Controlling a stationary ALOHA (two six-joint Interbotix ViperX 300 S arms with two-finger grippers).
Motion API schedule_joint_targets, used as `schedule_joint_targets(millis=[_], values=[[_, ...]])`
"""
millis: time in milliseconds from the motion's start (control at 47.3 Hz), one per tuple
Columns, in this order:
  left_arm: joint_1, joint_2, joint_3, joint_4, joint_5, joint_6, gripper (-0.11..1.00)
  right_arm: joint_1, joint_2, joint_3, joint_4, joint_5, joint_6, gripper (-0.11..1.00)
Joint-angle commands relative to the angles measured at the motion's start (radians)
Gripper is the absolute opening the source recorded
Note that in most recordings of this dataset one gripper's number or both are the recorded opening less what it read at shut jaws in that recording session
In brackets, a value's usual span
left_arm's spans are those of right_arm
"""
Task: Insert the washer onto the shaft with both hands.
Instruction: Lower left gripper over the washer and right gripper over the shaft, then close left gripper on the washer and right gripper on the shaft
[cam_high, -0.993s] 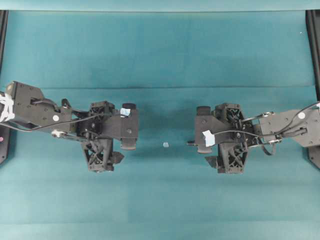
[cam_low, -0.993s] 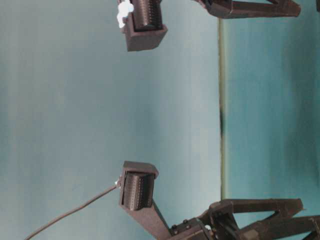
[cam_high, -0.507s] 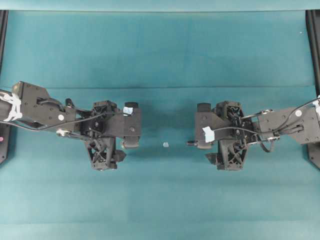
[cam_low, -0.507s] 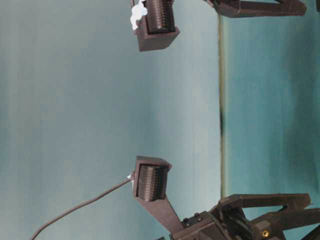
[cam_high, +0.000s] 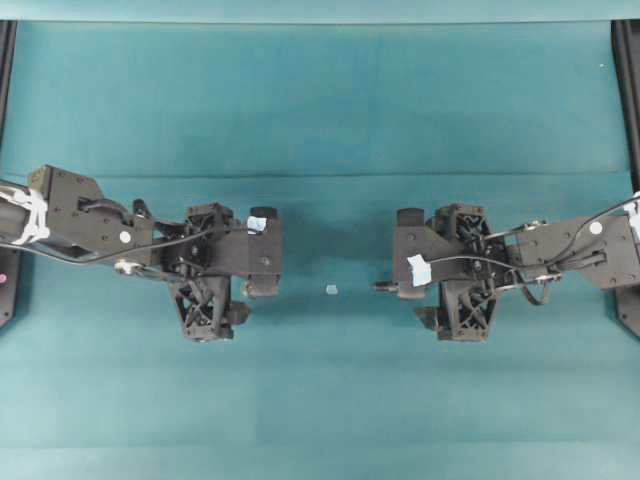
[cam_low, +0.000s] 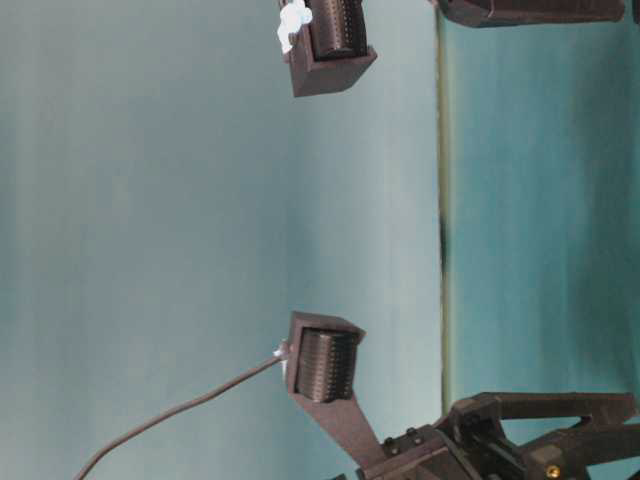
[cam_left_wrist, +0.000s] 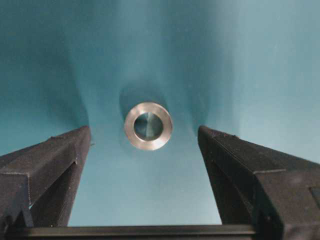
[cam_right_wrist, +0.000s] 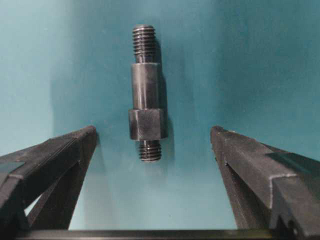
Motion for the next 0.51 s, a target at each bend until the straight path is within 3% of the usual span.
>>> schedule_joint_targets(millis=[0,486], values=[[0.000,-0.003,-0.006,0.003,-0.008,-0.002,0.90,-0.005,0.002,-0.003,0.002,-0.015,0.008,0.85],[-0.003,-0.003,-0.005,0.003,-0.020,-0.005,0.90,-0.009,0.015,-0.008,0.002,-0.028,0.006,0.85]])
